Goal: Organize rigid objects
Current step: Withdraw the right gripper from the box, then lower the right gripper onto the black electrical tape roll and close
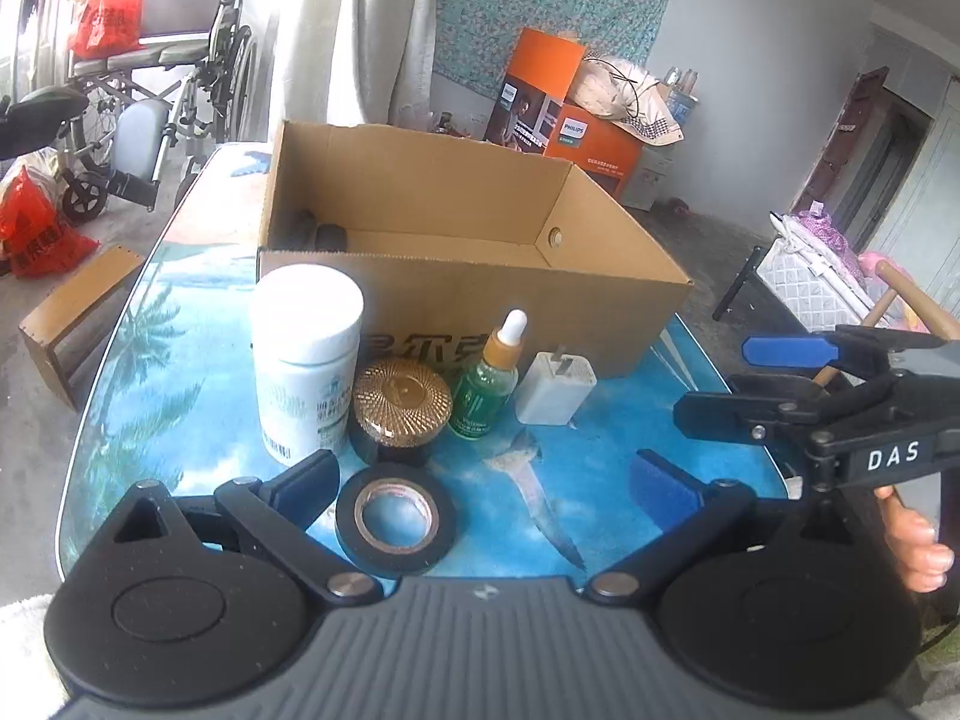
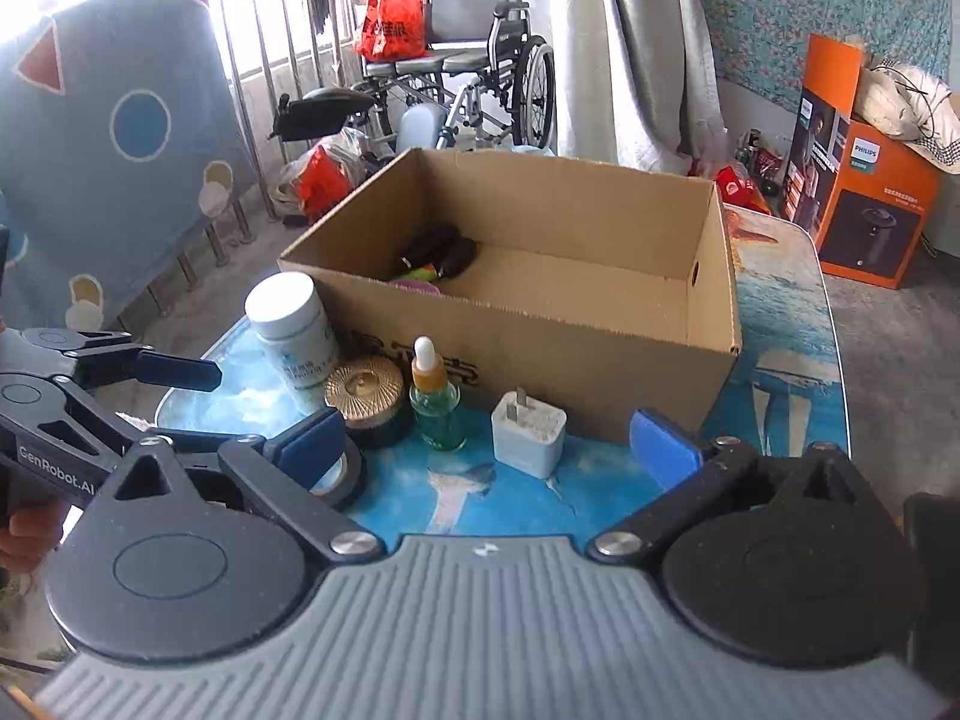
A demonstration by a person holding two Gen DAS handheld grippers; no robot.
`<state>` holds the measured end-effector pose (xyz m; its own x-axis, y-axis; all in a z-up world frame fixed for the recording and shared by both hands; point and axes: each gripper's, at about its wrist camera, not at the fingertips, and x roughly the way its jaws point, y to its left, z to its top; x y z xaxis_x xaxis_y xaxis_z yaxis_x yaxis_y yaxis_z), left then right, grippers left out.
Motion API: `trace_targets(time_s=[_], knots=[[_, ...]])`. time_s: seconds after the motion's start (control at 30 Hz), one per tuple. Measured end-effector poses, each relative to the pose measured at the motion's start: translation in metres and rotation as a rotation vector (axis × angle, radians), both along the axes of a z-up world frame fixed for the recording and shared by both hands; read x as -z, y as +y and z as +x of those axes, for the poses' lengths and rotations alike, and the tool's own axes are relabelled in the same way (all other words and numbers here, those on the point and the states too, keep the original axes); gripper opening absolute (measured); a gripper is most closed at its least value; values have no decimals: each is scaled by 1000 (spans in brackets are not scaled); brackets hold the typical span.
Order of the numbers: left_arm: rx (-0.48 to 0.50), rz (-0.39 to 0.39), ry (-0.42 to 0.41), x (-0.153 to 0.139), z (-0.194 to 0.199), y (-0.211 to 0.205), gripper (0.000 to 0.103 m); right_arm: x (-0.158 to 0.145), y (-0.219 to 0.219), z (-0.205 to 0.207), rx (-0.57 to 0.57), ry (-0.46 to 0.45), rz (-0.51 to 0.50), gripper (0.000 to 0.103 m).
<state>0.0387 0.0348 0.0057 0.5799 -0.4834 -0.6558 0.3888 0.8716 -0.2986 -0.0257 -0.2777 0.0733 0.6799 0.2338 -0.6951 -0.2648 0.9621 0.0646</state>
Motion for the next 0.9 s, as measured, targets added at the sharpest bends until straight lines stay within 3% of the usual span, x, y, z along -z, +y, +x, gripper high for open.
trace_targets(time_s=[0.23,0.37,0.43,0.57,0.8,0.9], knots=[[-5,-5,-4,24,-10,6,103,45,31,0,67,10,-43,102],[-9,-75,-15,32,-11,13,103,48,28,3,66,-10,25,102],[-10,-71,-7,35,-9,12,103,49,26,3,55,-14,83,102],[0,5,-33,39,-10,4,103,53,24,10,38,14,188,102],[-19,215,-53,50,-4,-13,103,65,31,27,22,59,321,100],[-24,259,-65,55,-1,-15,102,72,46,39,-16,90,317,91]])
